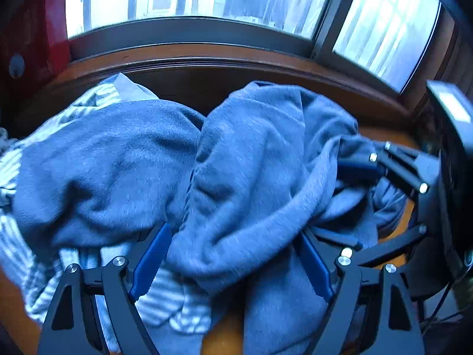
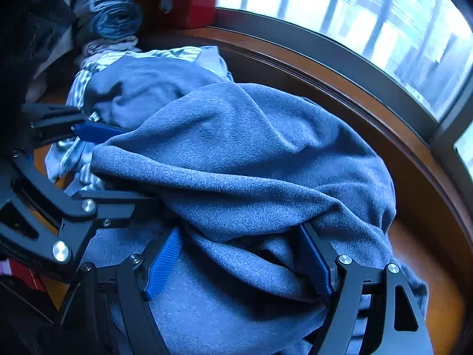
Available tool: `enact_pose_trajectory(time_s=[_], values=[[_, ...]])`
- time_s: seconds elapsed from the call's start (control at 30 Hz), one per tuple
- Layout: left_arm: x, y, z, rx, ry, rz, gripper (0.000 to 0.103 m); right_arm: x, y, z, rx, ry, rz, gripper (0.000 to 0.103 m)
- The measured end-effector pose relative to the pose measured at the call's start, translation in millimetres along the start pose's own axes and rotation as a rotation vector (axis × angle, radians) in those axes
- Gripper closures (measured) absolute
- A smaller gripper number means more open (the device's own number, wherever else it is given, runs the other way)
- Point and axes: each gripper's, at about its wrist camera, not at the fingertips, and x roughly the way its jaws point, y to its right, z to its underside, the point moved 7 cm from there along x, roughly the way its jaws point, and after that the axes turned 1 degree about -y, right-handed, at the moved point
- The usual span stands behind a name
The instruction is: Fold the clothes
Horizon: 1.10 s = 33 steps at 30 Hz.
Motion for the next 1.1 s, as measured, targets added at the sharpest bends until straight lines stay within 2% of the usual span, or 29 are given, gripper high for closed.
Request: enact_pose_trajectory(time_s=[0.03,0.13,0.17,0.2,0.43,0.8,1.0,1.1], values=[[1.8,-0.8,-1.5,-0.012,0.002,0.023,0.028,-1.9,-0.9,0.0,0.009,0.004,-0.006,0.044],[5.3,4.7,-5.8,-0.011,-0.002,0.057,0.049,-9.9,2.0,6.4,0.044,0.023,-0.027,0.067],[5.0,8.4,-7.9,-0.002,-0.001,0.062,0.051,-13.6,2.5,8.0,0.055,0.033,-0.036,0.074],[4.6,12.3,-9.9,0.007,0.001,0.066,0.051,-16.5,2.0,8.4,0.067,0.038,-0.057,0.088],[-12.8,48.8,-26.1,0.049,0.052,0.066,0.051,-43.1,18.2,14.3,0.147,0.118,-0.072,0.092],[-38.0,117.8,-43.5,0.123,0.097,0.122,0.052,-107.2,80.4,42.4,0.307,0.269,-0.062,0.099],[-25.1,169.6,-52.8,0.219,0.078,0.129,0.053,-113.2,122.9,71.3,0.384,0.243,-0.024,0.099],[-4.5,190.9,-47.7,0.252,0.033,0.134,0.053,-108.5,141.2,92.0,0.432,0.208,-0.016,0.099]])
